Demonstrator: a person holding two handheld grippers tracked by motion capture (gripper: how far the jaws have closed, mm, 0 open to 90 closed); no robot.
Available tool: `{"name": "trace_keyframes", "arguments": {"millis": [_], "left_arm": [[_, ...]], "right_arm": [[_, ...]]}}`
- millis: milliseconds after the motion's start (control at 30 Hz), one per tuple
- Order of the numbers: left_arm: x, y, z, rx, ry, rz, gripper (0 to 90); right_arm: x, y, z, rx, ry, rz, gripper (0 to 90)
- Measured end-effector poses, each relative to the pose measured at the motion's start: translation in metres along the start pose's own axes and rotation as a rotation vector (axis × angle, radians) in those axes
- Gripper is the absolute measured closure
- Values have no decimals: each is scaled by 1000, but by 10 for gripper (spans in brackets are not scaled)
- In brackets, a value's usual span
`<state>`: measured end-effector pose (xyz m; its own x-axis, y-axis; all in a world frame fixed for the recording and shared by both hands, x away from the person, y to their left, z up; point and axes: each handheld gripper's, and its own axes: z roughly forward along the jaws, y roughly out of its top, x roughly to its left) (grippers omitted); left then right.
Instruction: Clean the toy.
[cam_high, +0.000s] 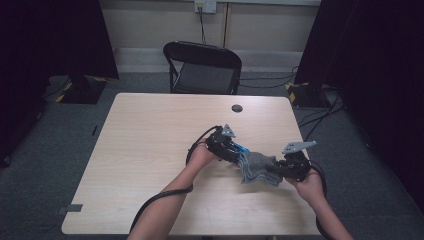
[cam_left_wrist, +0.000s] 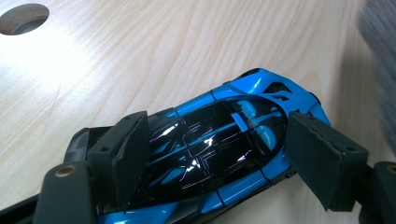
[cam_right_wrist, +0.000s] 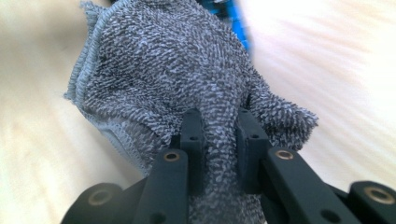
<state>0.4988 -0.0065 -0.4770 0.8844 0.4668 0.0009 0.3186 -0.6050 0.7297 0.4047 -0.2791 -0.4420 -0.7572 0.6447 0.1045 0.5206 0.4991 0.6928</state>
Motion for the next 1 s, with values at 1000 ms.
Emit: {"name": "trace_keyframes", "arguments": {"millis": [1000], "left_arm": [[-2, 1, 1, 5, 6, 11, 218]], "right_arm": [[1, -2, 39, 167, -27, -77, 755]]}}
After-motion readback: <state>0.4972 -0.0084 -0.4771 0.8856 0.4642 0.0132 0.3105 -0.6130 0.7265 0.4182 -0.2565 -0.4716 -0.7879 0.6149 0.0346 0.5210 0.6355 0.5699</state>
